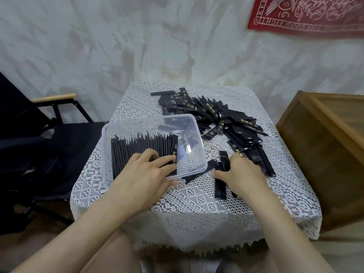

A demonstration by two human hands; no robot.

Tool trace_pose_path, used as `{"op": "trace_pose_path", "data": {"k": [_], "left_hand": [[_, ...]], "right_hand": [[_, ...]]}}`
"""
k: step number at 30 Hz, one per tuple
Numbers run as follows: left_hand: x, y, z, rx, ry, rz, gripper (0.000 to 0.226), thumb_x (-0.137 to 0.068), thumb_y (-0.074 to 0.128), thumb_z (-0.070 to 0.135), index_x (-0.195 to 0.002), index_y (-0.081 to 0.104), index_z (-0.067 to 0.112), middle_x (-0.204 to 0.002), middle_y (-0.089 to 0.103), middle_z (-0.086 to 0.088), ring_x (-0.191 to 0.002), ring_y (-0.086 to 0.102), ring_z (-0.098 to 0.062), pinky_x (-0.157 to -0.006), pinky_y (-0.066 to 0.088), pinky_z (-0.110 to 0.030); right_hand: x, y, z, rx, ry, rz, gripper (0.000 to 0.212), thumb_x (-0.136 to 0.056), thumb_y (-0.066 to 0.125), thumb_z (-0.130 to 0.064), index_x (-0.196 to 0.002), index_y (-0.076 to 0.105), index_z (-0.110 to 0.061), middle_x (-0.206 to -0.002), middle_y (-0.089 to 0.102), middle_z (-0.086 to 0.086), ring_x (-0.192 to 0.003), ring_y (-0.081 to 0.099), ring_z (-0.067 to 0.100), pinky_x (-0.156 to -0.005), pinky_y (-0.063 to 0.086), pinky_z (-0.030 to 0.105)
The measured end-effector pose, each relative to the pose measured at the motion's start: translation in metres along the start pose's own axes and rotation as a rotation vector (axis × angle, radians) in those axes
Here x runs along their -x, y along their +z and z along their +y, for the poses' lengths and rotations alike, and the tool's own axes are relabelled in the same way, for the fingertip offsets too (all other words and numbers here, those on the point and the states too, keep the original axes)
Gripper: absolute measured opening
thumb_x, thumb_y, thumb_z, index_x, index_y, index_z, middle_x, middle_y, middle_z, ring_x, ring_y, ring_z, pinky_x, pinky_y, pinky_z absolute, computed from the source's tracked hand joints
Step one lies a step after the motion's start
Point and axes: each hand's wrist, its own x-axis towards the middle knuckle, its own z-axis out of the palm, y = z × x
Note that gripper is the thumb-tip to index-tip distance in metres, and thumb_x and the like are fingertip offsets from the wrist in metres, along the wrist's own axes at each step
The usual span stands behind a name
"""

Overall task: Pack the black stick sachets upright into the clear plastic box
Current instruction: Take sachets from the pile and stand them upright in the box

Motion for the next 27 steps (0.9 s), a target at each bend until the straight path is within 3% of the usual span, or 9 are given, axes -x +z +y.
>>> {"op": "trace_pose_path", "data": {"k": [3, 5, 7, 10, 15, 21, 23, 27], "left_hand": [[0.001, 0.0, 0.0, -0.001, -0.003, -0.006, 0.056, -0.096, 0.031, 0.061, -0.123, 0.069, 0.032, -0.137, 0.06, 0.017, -0.105, 0.054, -0.019, -0.075, 0.048, -0.037], [0.001, -0.001, 0.0, 0.001, -0.003, -0.013, 0.056, -0.096, 0.03, 0.062, -0.124, 0.068, 0.032, -0.137, 0.06, 0.017, -0.105, 0.054, -0.019, -0.075, 0.048, -0.036], [0.001, 0.0, 0.0, 0.003, -0.005, -0.018, 0.056, -0.096, 0.03, 0.062, -0.124, 0.068, 0.032, -0.138, 0.059, 0.017, -0.106, 0.054, -0.019, -0.075, 0.048, -0.036], [0.0, 0.0, 0.0, 0.006, -0.01, -0.019, 0.056, -0.096, 0.03, 0.062, -0.125, 0.068, 0.032, -0.138, 0.06, 0.017, -0.106, 0.054, -0.019, -0.075, 0.048, -0.036], [0.0, 0.0, 0.001, 0.006, -0.009, -0.006, 0.056, -0.096, 0.031, 0.061, -0.124, 0.069, 0.032, -0.136, 0.061, 0.016, -0.104, 0.055, -0.019, -0.073, 0.048, -0.036], [0.0, 0.001, 0.0, 0.01, -0.014, -0.018, 0.057, -0.096, 0.03, 0.062, -0.126, 0.068, 0.033, -0.137, 0.06, 0.017, -0.104, 0.054, -0.019, -0.074, 0.049, -0.036], [0.0, 0.0, 0.001, 0.018, -0.016, -0.016, 0.057, -0.096, 0.029, 0.062, -0.125, 0.068, 0.033, -0.137, 0.06, 0.017, -0.104, 0.054, -0.019, -0.074, 0.049, -0.036], [0.0, 0.001, 0.001, 0.021, -0.015, -0.009, 0.056, -0.095, 0.03, 0.062, -0.124, 0.069, 0.032, -0.136, 0.061, 0.016, -0.104, 0.054, -0.019, -0.074, 0.049, -0.036]], "right_hand": [[-0.006, 0.0, -0.001, 0.02, -0.037, 0.019, 0.03, -0.093, 0.065, -0.04, -0.098, 0.052, -0.013, -0.101, 0.066, 0.008, -0.092, 0.061, 0.035, -0.077, 0.052, 0.041], [-0.008, -0.001, 0.002, 0.013, -0.05, 0.051, 0.021, -0.096, 0.059, -0.031, -0.104, 0.057, -0.011, -0.1, 0.066, 0.01, -0.094, 0.062, 0.038, -0.077, 0.052, 0.042], [-0.01, -0.003, 0.005, -0.017, -0.048, 0.069, 0.026, -0.097, 0.057, -0.027, -0.118, 0.059, -0.01, -0.101, 0.067, 0.012, -0.096, 0.062, 0.04, -0.074, 0.049, 0.04], [-0.014, -0.005, 0.012, -0.068, -0.053, 0.068, 0.019, -0.097, 0.058, -0.028, -0.107, 0.06, -0.011, -0.09, 0.068, 0.009, -0.084, 0.062, 0.036, -0.061, 0.043, 0.036], [-0.012, -0.009, 0.016, -0.072, -0.061, 0.105, 0.036, -0.098, 0.062, -0.04, -0.128, 0.061, -0.02, -0.107, 0.07, 0.004, -0.078, 0.062, 0.025, -0.072, 0.056, 0.037], [-0.013, -0.009, 0.014, -0.001, -0.046, 0.108, 0.02, -0.098, 0.059, -0.032, -0.113, 0.064, -0.019, -0.104, 0.071, 0.006, -0.085, 0.063, 0.033, -0.077, 0.056, 0.04], [-0.014, -0.01, 0.014, 0.016, -0.037, 0.091, 0.016, -0.097, 0.059, -0.031, -0.104, 0.064, -0.018, -0.092, 0.069, 0.004, -0.084, 0.062, 0.033, -0.076, 0.055, 0.04], [-0.006, -0.038, 0.003, -0.197, -0.084, 0.181, 0.009, -0.093, 0.062, -0.033, -0.092, 0.063, -0.024, -0.079, 0.068, -0.005, -0.077, 0.063, 0.025, -0.063, 0.046, 0.033]]}}
